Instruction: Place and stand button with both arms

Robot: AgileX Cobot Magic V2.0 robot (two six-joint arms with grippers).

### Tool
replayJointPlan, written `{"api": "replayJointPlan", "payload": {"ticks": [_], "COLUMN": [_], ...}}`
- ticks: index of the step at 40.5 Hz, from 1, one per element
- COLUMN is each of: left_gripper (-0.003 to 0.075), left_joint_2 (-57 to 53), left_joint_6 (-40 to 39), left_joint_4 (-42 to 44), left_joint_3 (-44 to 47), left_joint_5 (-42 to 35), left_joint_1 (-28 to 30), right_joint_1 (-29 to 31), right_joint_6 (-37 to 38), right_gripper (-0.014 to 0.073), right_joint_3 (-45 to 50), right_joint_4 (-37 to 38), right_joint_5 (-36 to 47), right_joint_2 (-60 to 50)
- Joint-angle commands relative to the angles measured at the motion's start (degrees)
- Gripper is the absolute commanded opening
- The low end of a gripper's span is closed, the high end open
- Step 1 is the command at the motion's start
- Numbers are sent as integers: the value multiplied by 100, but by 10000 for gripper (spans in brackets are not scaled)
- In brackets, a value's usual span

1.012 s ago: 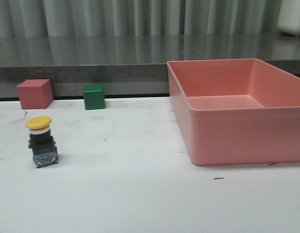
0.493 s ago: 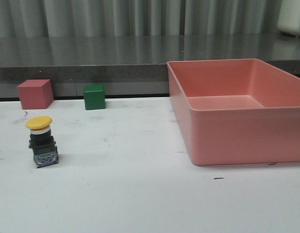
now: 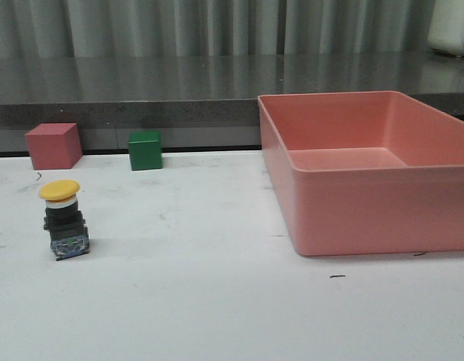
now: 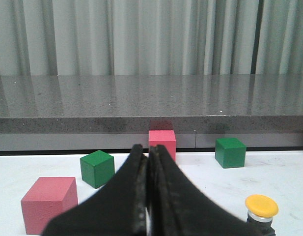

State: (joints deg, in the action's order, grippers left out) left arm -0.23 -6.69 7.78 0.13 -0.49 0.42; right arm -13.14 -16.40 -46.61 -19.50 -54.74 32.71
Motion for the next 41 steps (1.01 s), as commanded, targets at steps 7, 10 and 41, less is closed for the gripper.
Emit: {"api": "replayJointPlan", "payload": {"ticks": [7,10,41], "left_gripper": [-20,-20,-20], "left_joint_2": [-134,-134,-134], "left_joint_6": [-22,-22,723], "left_joint_4": [-85,-85,-969], "left_joint_3": [49,49,49], "left_joint_5": [-463,-463,-309], "left_joint_1": [-48,-48,-48], "right_joint_1": [42,42,42], "right_joint_6": [-29,-29,-29], "right_gripper": [-69,-69,-69], "right_joint_3": [-137,-137,-137], "right_joint_4": [-155,-155,-155], "right_joint_5": [384,384,384], "right_joint_2": [7,7,7]}}
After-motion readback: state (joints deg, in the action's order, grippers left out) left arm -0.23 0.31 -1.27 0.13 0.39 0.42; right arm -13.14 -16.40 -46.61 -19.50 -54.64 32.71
